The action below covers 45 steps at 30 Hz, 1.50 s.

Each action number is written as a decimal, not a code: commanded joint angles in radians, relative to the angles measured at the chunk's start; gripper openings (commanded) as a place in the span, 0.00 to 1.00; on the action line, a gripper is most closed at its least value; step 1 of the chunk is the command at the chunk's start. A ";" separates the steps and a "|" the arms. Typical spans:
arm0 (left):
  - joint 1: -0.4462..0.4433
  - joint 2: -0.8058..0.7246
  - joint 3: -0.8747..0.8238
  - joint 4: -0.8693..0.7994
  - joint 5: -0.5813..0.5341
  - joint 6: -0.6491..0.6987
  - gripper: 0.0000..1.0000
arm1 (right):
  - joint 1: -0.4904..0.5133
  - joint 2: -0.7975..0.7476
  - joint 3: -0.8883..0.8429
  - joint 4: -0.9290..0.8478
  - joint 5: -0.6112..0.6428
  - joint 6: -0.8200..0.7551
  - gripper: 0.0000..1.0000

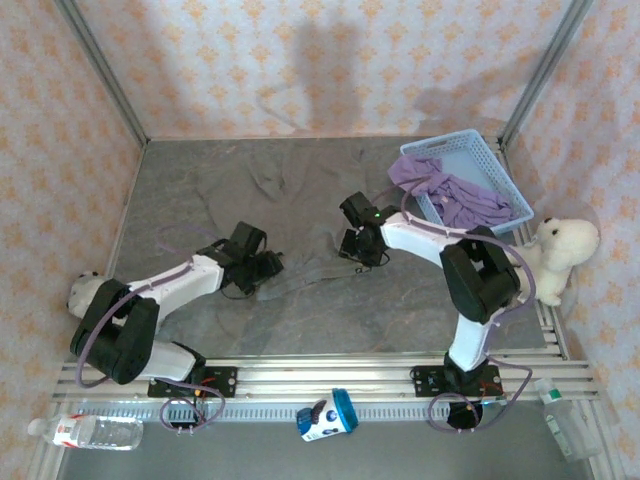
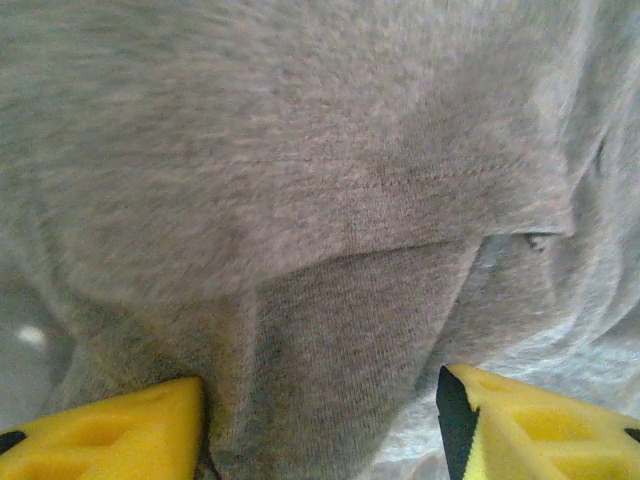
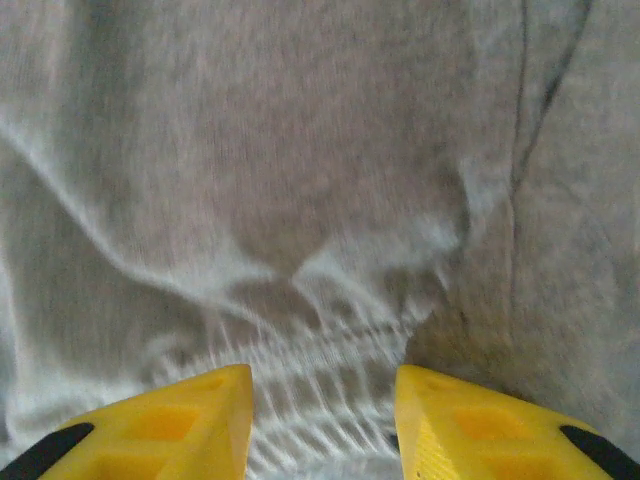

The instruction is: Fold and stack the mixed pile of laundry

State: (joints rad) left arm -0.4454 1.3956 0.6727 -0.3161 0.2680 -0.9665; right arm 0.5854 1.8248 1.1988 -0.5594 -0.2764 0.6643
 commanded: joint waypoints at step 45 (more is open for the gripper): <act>0.319 0.315 0.304 -0.293 0.011 0.304 0.60 | -0.231 0.220 0.255 -0.236 0.105 -0.427 0.35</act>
State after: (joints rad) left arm -0.0772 1.7664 1.0607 -0.5774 0.2657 -0.6334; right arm 0.4095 1.9766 1.3811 -0.6689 -0.3328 0.4149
